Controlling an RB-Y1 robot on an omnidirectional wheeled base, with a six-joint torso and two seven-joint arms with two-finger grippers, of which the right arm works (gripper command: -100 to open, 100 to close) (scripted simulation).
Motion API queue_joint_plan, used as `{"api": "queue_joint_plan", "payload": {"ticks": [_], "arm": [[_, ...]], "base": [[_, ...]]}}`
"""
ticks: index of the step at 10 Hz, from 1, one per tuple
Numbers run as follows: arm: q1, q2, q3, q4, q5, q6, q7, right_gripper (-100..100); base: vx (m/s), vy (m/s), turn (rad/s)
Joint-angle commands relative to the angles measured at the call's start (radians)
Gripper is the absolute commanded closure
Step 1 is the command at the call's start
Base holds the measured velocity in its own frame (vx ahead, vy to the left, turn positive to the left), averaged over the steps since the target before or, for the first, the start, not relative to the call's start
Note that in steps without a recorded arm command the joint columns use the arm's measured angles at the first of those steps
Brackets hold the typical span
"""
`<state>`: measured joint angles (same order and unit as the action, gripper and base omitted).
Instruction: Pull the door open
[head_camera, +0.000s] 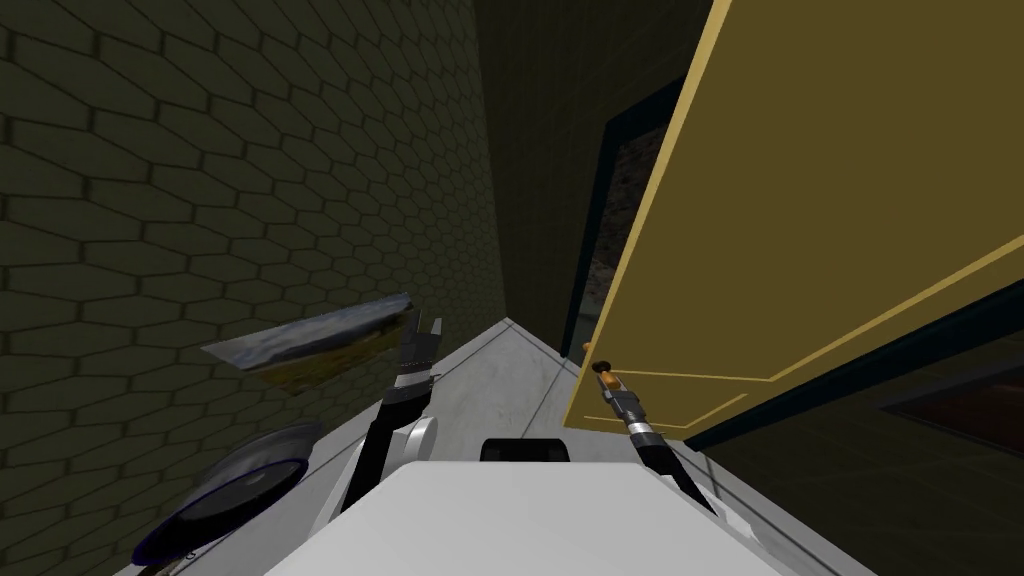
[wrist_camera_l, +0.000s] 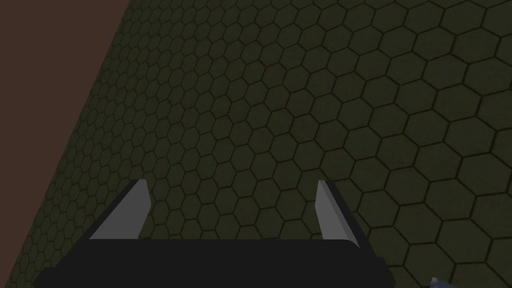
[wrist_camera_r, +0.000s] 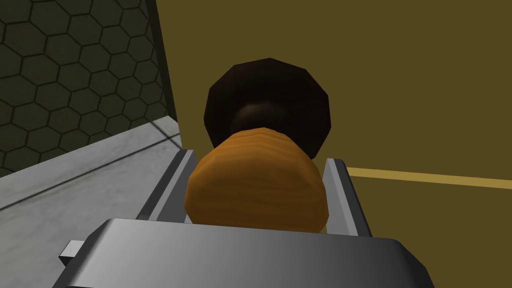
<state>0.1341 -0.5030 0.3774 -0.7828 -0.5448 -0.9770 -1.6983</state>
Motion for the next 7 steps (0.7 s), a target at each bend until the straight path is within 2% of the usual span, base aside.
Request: {"api": "queue_joint_plan", "payload": {"ticks": [1,5,6,7], "arm": [[0.007,-0.01,0.019,0.014,0.007,-0.028,-0.02,100],[0.038,-0.052,0.066,0.016,0.022,-0.09,-0.067,100],[0.038,-0.048,0.057,0.007,0.019,-0.072,-0.056,100],[0.044,-0.054,0.067,0.017,0.024,-0.09,-0.068,100]], "base": [[-0.158,-0.049,0.07],[-0.173,-0.046,0.096],[-0.082,-0.015,0.017],[-0.146,-0.04,0.135]]}}
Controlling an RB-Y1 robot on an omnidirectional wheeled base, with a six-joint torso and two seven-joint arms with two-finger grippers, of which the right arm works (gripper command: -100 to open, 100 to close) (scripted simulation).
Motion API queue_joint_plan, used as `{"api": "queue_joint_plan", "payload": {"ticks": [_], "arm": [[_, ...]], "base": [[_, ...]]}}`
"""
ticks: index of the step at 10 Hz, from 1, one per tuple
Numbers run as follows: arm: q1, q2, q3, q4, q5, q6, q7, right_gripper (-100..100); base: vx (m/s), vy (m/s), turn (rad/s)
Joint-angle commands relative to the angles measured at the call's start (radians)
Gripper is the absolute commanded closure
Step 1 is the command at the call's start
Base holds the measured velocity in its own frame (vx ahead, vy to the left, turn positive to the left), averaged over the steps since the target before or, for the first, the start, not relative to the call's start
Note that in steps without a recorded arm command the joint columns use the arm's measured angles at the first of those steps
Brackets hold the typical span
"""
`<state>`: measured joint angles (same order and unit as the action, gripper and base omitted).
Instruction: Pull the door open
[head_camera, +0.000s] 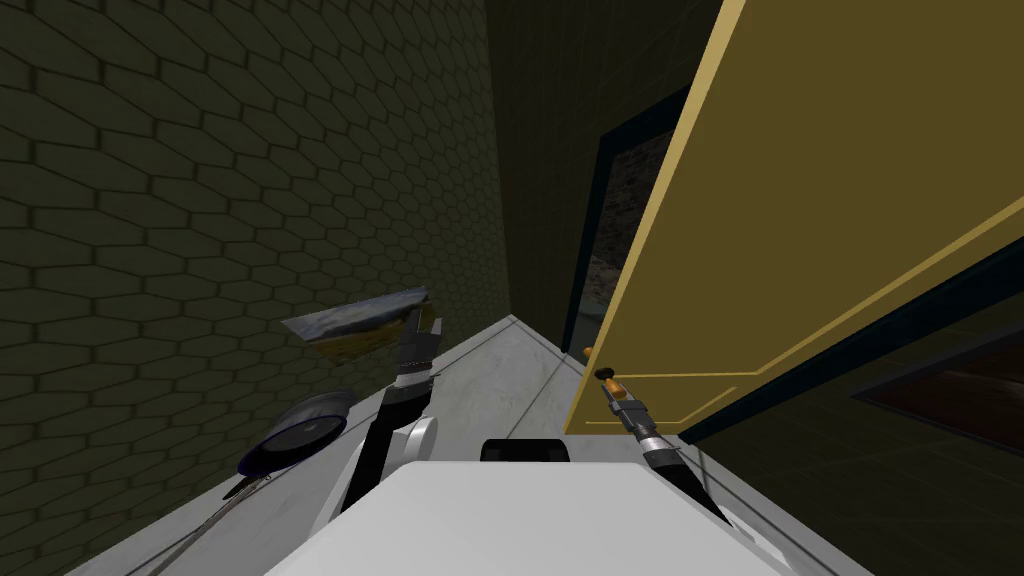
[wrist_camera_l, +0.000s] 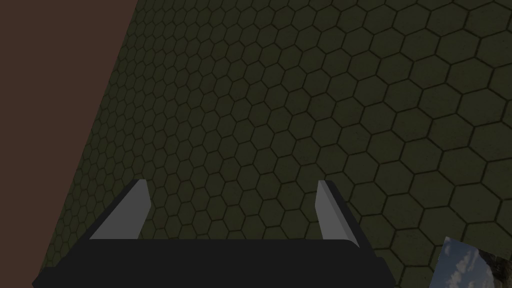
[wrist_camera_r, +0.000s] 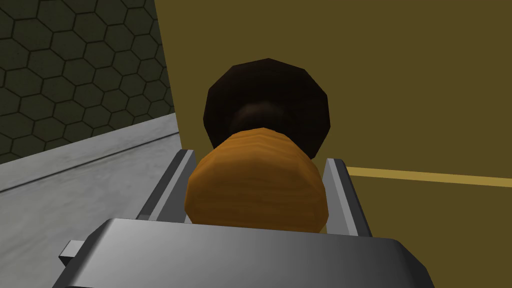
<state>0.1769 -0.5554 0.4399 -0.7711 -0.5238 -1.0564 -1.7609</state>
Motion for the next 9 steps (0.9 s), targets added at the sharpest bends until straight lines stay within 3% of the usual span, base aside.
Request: {"api": "queue_joint_plan", "payload": {"ticks": [1,9], "arm": [[0.002,-0.003,0.007,0.007,0.004,-0.015,-0.008,100],[0.02,-0.034,0.045,0.056,0.025,-0.107,-0.062,100]], "base": [[-0.189,-0.049,0.138],[-0.199,-0.065,0.144]]}}
